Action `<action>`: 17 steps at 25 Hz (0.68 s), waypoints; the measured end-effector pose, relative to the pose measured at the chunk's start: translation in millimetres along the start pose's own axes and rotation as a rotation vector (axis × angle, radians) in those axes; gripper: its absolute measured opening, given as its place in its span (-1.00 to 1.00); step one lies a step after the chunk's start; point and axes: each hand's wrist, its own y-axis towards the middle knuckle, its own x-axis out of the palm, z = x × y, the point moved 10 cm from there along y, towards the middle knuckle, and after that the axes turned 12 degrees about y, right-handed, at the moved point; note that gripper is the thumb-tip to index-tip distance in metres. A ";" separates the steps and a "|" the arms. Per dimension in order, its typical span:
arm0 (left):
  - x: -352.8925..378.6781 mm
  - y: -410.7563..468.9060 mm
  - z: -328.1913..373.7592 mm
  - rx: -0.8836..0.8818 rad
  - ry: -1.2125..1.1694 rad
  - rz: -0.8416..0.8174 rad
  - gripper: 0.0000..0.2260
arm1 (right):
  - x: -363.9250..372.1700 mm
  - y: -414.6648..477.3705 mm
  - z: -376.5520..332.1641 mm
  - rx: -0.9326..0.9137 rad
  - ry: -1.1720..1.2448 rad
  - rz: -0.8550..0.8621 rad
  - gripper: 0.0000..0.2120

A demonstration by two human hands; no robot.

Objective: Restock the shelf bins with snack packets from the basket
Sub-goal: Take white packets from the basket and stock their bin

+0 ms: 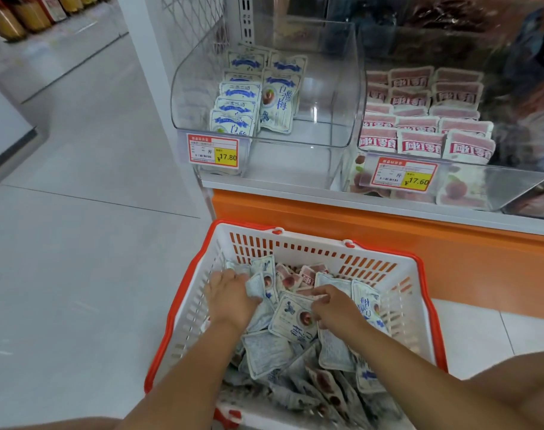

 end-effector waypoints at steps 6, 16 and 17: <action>-27.3 -38.7 20.6 0.152 -0.609 0.031 -0.93 | 52.5 -16.5 17.8 0.372 0.581 -0.214 -0.48; -54.8 -69.5 9.2 -0.037 -1.322 -0.233 -0.59 | 31.4 -25.7 -68.7 -0.062 0.921 -0.326 -0.76; -54.0 -69.6 13.6 -0.036 -1.379 -0.283 -0.62 | 31.6 -27.3 -70.9 -0.076 0.902 -0.336 -0.71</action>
